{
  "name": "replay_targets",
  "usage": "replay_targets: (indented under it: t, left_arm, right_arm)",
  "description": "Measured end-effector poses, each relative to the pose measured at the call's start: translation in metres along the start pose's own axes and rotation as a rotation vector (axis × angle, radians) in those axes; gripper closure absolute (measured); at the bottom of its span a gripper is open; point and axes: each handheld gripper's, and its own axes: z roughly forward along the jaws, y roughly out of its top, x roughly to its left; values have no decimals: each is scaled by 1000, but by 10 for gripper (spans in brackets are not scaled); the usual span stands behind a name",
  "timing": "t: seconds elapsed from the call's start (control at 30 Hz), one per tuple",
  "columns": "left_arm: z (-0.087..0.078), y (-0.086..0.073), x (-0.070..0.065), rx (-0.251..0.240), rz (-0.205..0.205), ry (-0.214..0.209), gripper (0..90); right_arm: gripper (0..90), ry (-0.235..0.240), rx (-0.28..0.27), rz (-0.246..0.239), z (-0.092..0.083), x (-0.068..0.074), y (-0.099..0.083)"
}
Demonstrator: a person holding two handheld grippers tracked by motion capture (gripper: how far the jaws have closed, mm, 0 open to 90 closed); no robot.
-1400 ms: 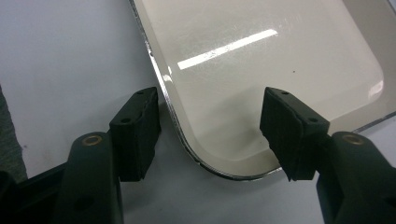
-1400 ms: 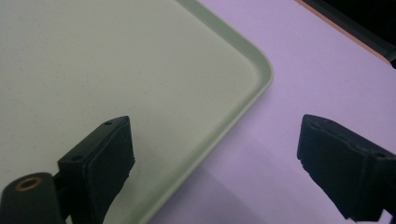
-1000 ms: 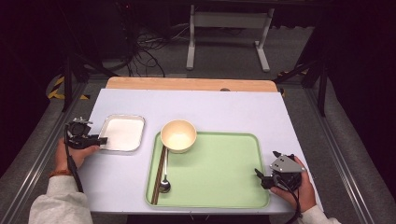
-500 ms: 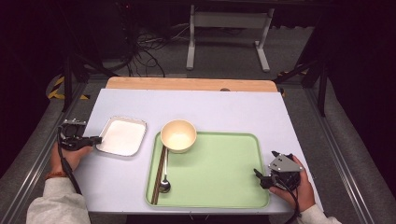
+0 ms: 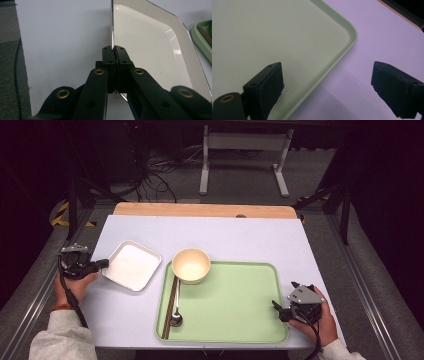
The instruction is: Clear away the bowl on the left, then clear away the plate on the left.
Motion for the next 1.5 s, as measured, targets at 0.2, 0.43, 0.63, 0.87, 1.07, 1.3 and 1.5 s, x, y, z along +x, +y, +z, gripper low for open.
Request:
replay_targets:
  t: [0.2, 0.43, 0.63, 0.87, 1.07, 1.3, 1.5]
  left_arm:
    - [-1, -1, 2, -29, 0, -33, 887]
    - [-8, -2, 4, -103, -28, -53, 887]
    - [-16, -3, 5, -186, -60, -48, 887]
    - [-19, -2, 1, -221, -57, -94, 887]
    - [-20, 4, -11, -247, -20, -120, 886]
    - [-20, 13, -34, -256, 45, -115, 886]
    - [-29, 19, -48, -300, 64, -124, 886]
  right_arm:
    - [113, -1, -4, 0, 1, 0, 1]
    - [113, -1, -2, -3, 1, 0, 1]
    - [112, -2, -8, -6, 1, 0, 2]
    - [112, 0, -9, -9, 1, 1, 2]
    - [112, 1, -3, -11, 1, 2, 2]
    - [113, 6, -6, -13, 1, 3, 3]
    - [112, 9, -14, -28, -3, 7, 2]
